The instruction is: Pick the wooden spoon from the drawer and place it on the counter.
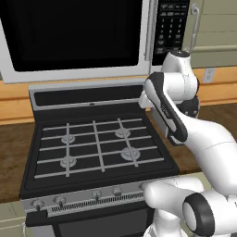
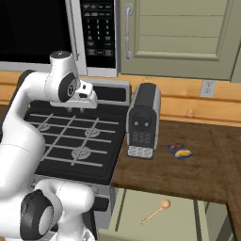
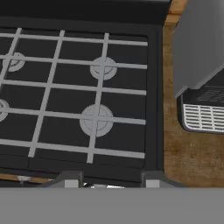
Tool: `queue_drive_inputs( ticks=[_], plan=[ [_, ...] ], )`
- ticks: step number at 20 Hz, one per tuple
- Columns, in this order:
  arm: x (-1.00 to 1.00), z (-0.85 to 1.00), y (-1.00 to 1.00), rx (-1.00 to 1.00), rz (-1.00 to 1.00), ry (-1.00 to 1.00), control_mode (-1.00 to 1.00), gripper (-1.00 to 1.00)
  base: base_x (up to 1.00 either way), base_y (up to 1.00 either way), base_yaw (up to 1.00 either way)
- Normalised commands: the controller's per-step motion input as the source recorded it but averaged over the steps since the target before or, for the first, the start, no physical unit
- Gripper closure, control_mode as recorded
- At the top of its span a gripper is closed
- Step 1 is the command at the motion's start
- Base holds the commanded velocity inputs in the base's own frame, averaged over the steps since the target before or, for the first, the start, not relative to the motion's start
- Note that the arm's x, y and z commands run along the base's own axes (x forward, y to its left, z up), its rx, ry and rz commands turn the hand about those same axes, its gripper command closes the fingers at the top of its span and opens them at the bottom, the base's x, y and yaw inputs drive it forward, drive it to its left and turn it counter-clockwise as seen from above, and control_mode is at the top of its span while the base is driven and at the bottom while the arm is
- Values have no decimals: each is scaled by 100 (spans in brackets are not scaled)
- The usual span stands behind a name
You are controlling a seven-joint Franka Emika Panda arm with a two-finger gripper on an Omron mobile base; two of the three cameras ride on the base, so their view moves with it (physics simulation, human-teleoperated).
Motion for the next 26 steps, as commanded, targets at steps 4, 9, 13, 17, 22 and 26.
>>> queue_drive_inputs(
  ticks=[4, 9, 13, 17, 22, 26],
  plan=[
    [-29, -6, -35, 0, -4, 0, -100, -100, 0, 0, 0],
    [-85, -55, -100, 0, -27, 5, -100, -100, 0, 0, 0],
    [-100, -73, -100, 0, -26, 1, -100, -100, 0, 0, 0],
    [-100, -65, -100, 0, -26, 2, -100, -100, 0, 0, 0],
    [-60, -49, -100, 8, -19, 7, -100, -100, 0, 0, 0],
    [-28, -34, -99, 14, -13, 0, -100, -100, 0, 0, 0]
  ],
)
